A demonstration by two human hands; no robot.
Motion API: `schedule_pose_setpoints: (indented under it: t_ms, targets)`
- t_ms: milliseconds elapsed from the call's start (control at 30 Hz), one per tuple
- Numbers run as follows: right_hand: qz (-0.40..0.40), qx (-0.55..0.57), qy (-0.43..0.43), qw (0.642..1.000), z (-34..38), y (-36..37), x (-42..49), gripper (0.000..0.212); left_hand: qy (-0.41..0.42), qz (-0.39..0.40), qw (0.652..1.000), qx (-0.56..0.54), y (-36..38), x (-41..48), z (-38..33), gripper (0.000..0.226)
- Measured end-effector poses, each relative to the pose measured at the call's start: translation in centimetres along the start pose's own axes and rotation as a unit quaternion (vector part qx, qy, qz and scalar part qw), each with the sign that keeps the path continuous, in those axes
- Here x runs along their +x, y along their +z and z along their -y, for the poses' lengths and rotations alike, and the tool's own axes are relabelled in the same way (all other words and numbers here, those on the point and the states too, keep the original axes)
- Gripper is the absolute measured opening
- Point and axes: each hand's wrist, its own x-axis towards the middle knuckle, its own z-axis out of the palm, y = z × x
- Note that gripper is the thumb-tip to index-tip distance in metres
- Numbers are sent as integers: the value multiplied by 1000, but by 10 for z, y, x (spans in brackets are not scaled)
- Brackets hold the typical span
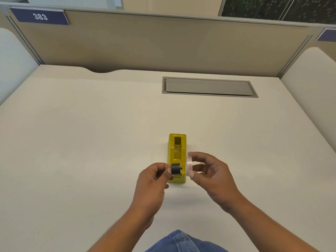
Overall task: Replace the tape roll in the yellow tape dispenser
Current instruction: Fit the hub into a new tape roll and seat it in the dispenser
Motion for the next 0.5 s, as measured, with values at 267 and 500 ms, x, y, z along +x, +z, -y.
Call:
schedule_pose_setpoints:
  t_ms: [267, 500]
  targets:
    - [28, -20, 15, 999, -3, 3, -2, 40, 2, 5, 1000, 8, 3, -3, -1, 16]
    - [42, -34, 15, 998, -2, 5, -1, 42, 9, 2, 1000, 14, 4, -2, 0, 15]
